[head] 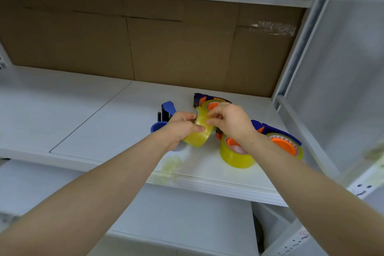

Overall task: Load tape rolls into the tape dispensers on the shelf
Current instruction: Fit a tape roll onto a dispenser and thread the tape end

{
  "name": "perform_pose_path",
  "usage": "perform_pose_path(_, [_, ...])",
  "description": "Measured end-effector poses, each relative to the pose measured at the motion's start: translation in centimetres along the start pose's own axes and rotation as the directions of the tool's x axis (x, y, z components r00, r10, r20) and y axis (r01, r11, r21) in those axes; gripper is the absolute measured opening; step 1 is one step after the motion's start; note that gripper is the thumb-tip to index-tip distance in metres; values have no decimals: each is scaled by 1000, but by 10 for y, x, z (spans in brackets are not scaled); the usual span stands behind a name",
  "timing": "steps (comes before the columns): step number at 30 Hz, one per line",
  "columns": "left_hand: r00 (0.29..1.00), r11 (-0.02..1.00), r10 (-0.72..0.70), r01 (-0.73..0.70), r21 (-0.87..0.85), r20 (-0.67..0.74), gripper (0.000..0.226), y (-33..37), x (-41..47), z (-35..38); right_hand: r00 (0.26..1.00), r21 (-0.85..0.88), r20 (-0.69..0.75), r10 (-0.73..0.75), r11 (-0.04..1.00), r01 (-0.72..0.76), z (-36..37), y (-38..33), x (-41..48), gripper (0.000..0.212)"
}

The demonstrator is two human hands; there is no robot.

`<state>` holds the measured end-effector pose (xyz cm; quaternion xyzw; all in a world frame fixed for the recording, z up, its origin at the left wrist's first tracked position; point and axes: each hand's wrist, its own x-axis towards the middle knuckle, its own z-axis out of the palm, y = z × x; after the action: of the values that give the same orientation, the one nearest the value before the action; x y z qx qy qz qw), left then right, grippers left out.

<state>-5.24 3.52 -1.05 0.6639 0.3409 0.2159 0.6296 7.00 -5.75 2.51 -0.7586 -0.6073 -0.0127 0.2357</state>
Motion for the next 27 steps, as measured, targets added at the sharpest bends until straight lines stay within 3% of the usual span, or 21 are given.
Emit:
perform_pose_path(6, [1000, 1000, -13, 13, -20, 6, 57, -6, 1, 9, 999, -75, 15, 34, 997, -32, 9, 7, -1, 14])
perform_pose_path(10, [997, 996, 63, -66, 65, 50, 19, 2, -5, 16, 997, -55, 3, 81, 995, -80, 13, 11, 2, 11])
perform_pose_path(13, [976, 989, 124, -107, 100, -177, 7, 8, -5, 5, 992, -23, 4, 129, 991, -129, 13, 15, 9, 10])
perform_pose_path(15, [895, 976, 218, -195, 98, -389, 9, 4, -4, -13, 986, -17, 8, 166, 986, -166, 14, 18, 13, 11])
perform_pose_path(17, [824, 962, 265, -188, 200, -501, 20, -6, -3, -31, 983, -24, 17, 183, 983, -183, 15, 19, 17, 13])
perform_pose_path(18, [818, 938, 291, -142, 318, -496, 31, -12, 0, -40, 983, -32, 21, 182, 983, -181, 16, 19, 19, 13])
perform_pose_path(20, [878, 787, 302, -9, 617, -371, 56, -25, 3, -48, 985, -44, 28, 168, 985, -167, 18, 18, 22, 12])
perform_pose_path(22, [946, 655, 231, 24, 756, -229, 75, -35, 7, -50, 987, -49, 27, 159, 986, -157, 21, 16, 24, 13])
perform_pose_path(27, [984, 480, 179, -102, 871, 16, 56, -41, 15, -57, 984, -44, 17, 177, 983, -176, 23, 18, 28, 16])
